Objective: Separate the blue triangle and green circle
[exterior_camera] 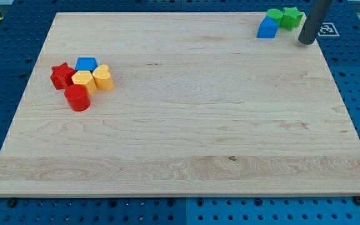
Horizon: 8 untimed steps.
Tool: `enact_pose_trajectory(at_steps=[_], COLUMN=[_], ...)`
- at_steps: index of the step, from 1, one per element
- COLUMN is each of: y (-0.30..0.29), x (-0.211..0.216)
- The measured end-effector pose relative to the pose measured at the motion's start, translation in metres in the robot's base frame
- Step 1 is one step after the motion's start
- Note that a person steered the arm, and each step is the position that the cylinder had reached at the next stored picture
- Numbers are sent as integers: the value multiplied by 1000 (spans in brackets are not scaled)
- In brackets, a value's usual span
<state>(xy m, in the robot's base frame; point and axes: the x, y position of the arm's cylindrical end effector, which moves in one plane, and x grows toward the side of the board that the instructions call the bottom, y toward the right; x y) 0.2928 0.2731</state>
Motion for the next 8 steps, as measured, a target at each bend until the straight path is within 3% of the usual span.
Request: enact_pose_trajectory(at_steps=[8], y=[-15], x=[-44])
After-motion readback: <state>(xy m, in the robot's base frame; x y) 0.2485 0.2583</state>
